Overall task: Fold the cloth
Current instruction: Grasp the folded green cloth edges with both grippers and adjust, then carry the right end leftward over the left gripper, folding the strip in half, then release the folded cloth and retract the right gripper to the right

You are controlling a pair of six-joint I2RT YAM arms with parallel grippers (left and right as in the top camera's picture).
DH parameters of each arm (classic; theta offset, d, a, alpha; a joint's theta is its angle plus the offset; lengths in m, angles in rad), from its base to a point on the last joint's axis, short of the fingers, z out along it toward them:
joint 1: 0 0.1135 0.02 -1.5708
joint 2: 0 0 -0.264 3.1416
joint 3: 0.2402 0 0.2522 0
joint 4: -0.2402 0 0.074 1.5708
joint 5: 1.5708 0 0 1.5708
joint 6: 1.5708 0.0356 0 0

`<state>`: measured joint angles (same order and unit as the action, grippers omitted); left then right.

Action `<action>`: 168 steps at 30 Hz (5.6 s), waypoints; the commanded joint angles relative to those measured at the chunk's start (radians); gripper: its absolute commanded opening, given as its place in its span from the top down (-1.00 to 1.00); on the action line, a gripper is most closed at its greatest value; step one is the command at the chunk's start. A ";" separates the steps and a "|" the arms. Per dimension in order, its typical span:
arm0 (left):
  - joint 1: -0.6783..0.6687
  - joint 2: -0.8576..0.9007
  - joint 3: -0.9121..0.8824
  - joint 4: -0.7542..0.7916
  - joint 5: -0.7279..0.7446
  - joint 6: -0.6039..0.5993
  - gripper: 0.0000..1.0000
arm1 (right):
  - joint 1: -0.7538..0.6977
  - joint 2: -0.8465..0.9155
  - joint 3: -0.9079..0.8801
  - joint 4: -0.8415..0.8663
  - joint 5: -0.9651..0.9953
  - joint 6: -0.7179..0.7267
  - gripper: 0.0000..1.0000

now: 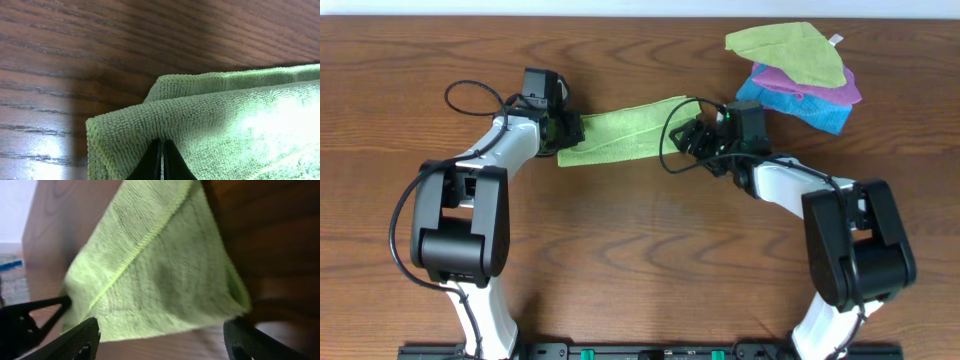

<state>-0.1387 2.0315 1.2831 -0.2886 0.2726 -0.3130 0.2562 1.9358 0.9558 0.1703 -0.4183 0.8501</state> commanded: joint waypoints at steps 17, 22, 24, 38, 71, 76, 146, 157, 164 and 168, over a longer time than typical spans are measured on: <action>-0.002 0.042 0.014 -0.026 -0.021 0.011 0.89 | 0.074 0.261 -0.010 0.293 0.216 0.055 -0.13; -0.002 0.042 0.014 -0.048 -0.021 0.011 0.89 | 0.071 0.283 -0.010 0.335 0.288 0.028 0.53; -0.002 0.042 0.014 -0.051 -0.021 0.011 0.89 | 0.069 0.281 -0.010 0.368 0.275 -0.021 0.97; -0.002 0.041 0.016 -0.051 -0.014 -0.001 0.89 | 0.056 -0.011 -0.008 0.249 0.175 -0.383 0.98; 0.008 0.028 0.032 -0.027 -0.018 -0.027 0.88 | 0.335 0.071 0.263 0.003 0.102 -0.686 0.97; 0.036 -0.006 0.084 -0.076 -0.019 -0.021 0.89 | 0.349 0.079 0.275 -0.010 0.104 -0.710 0.97; 0.195 -0.136 0.188 -0.176 -0.004 0.028 -0.73 | 0.388 0.066 0.445 -0.199 0.027 -0.732 -0.98; 0.241 -0.175 0.188 -0.333 0.167 -0.016 -0.91 | 0.126 -0.226 0.420 -0.707 0.018 -0.872 -0.91; 0.237 -0.175 0.154 -0.388 0.209 -0.017 -0.91 | -0.031 -0.496 0.094 -0.712 0.004 -0.908 -0.98; 0.237 -0.175 0.107 -0.386 0.245 -0.028 -0.91 | -0.111 -0.710 -0.144 -0.627 -0.008 -0.872 -0.98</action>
<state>0.0978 1.8729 1.4254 -0.6731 0.4713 -0.3271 0.1829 1.3277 0.9054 -0.4778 -0.4072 -0.0299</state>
